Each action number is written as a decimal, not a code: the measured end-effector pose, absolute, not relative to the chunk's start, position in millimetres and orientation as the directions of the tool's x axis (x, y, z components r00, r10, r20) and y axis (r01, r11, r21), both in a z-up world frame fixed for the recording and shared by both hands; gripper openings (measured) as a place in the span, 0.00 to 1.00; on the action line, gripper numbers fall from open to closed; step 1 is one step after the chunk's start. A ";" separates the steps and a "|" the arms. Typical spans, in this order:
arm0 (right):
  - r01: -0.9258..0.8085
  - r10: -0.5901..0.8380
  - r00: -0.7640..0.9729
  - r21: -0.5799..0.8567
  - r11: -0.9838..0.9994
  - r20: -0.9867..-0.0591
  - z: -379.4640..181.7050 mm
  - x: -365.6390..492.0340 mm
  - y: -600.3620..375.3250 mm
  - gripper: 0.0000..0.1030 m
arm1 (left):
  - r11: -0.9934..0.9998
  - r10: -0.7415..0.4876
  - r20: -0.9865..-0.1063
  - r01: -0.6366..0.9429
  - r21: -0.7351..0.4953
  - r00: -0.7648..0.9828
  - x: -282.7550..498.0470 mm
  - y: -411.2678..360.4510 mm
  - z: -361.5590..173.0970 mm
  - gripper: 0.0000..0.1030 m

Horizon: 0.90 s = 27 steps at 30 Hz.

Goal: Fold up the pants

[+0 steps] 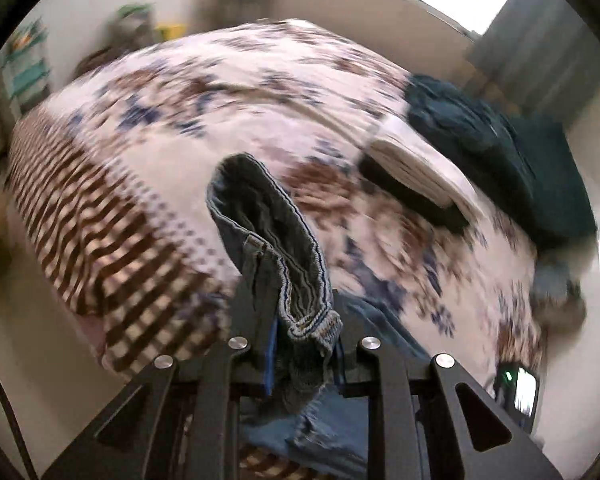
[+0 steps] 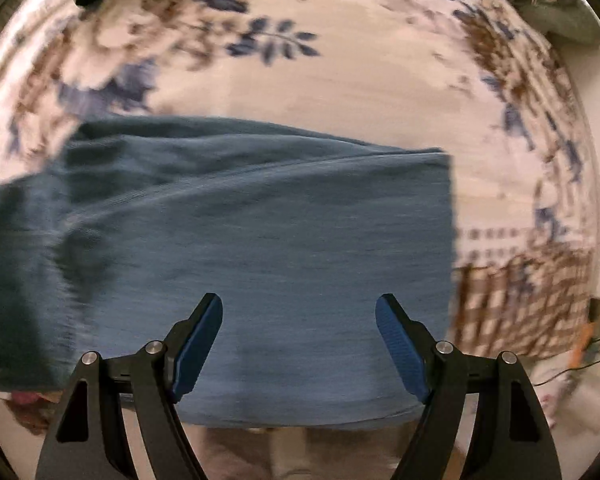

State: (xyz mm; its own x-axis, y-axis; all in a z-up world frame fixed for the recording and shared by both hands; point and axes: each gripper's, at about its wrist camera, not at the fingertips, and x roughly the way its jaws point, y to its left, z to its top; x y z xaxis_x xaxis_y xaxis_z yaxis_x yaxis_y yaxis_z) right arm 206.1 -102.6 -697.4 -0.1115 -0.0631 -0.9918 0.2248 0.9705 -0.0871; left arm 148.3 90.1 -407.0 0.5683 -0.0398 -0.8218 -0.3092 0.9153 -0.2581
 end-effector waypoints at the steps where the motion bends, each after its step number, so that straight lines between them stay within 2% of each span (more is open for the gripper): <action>1: 0.209 -0.079 -0.121 -0.103 0.973 -0.989 -699.6 203.9 -108.6 0.79 | 0.926 -0.052 -0.822 -0.282 -0.253 0.567 149.2 79.7 -406.7 0.17; 12: 0.351 0.006 -0.146 -0.046 0.935 -0.989 -702.6 152.4 -230.8 0.79 | 0.978 -0.167 -0.857 -0.029 -0.207 0.488 156.5 -35.7 -417.0 0.17; 15: 0.399 -0.007 -0.160 -0.072 0.914 -0.987 -701.8 131.8 -272.5 0.83 | 0.981 -0.185 -0.874 0.037 -0.189 0.450 154.9 -70.5 -426.2 0.17; 27: 0.530 -0.055 -0.195 -0.152 0.834 -0.979 -686.1 39.7 -445.7 0.83 | 0.959 -0.153 -0.955 0.271 -0.082 0.253 130.6 -196.1 -523.0 0.17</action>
